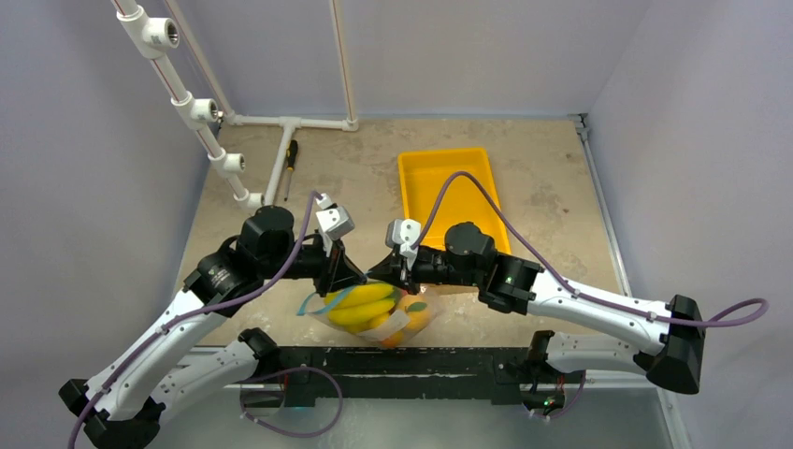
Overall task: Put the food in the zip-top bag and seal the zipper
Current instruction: Zip the zipper food storage bag at the center of the board.
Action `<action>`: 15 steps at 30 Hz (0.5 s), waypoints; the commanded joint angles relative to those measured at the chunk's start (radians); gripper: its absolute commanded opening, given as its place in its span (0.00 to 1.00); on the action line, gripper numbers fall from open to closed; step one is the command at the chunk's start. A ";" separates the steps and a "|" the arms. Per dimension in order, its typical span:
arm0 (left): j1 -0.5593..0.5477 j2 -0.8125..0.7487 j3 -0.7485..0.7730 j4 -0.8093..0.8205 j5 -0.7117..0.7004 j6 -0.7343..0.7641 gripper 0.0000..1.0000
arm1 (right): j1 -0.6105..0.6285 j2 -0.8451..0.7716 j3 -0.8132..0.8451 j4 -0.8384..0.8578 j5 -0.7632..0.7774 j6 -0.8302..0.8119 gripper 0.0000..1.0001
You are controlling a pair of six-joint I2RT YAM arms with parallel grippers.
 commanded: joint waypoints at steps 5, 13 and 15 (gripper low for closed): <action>-0.004 0.020 0.050 -0.037 -0.043 -0.062 0.00 | -0.012 -0.076 -0.003 0.117 0.359 0.033 0.00; -0.003 0.011 0.078 -0.070 -0.076 -0.079 0.00 | -0.011 -0.077 -0.007 0.122 0.514 0.051 0.00; -0.003 0.006 0.087 -0.083 -0.079 -0.079 0.00 | -0.012 -0.077 -0.011 0.128 0.538 0.055 0.00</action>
